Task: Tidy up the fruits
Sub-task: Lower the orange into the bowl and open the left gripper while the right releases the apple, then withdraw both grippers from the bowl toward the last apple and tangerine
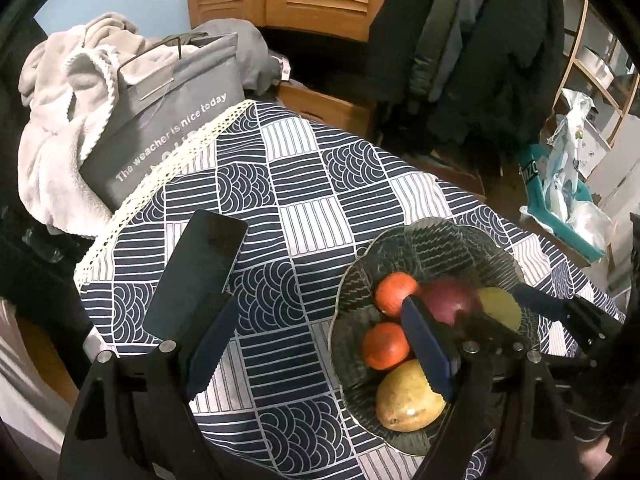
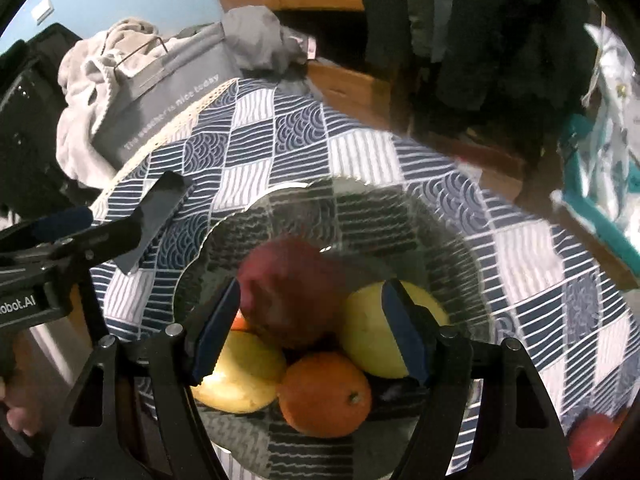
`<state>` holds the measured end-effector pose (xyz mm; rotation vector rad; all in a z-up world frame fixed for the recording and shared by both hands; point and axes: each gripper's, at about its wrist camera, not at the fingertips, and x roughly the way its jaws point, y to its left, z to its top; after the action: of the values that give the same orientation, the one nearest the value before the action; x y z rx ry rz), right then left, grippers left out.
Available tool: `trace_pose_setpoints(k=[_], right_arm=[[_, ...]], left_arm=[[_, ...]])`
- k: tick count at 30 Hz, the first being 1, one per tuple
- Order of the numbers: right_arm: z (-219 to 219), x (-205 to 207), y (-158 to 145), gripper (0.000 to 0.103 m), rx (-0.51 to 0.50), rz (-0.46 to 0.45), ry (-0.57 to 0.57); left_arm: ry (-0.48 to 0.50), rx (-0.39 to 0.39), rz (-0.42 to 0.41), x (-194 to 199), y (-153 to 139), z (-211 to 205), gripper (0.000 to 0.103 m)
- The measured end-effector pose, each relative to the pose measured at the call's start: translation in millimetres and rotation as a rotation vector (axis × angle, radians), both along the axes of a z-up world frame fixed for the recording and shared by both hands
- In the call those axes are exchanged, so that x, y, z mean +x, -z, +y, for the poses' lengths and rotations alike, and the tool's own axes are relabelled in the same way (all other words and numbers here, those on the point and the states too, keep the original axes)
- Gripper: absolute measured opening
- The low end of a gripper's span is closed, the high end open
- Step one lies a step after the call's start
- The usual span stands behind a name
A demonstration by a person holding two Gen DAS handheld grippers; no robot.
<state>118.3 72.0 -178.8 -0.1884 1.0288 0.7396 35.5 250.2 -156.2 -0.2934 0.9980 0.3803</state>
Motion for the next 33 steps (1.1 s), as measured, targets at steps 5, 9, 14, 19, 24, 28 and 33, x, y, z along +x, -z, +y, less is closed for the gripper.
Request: trace_pose_setpoints(k=[5,9,14,19,24,28,33], right_arm=[[-13.7,5.8,-6.1,0.074,0.019,0.015,0.041],[-30.3,7.5,-14.0,0.074,0.029,0.012,0.087],[-54.4,5.7,-30.6,0.074,0.011,-0.035,0.146],[-80.0,3.8,-46.8,0.074,-0.012,-0.082,0.207],[-102.1,1.4,-58.9,0.074,-0.038,-0.118,0.257],[-119.1,-3.3,-66.8,0.074,-0.052,-0.139,0.290],[-140.7,-8.6,-74.2,0.074,-0.067,-0.157,0.329]], left_arm=[[0.011,0.000,-0.006,-0.2,-2.8,-3.6,0.085],[0.025,-0.005,-0.019,0.1,-7.6,-9.9,0.085],[0.058,0.008,-0.037,1.6,-15.3,-22.3,0.085],[0.094,0.026,-0.052,3.1,-24.0,-37.4,0.085],[0.136,0.045,-0.069,4.0,-33.1,-55.3,0.085],[0.178,0.065,-0.078,5.5,-39.2,-73.0,0.085],[0.233,0.073,-0.089,7.3,-44.5,-94.9,0.085]])
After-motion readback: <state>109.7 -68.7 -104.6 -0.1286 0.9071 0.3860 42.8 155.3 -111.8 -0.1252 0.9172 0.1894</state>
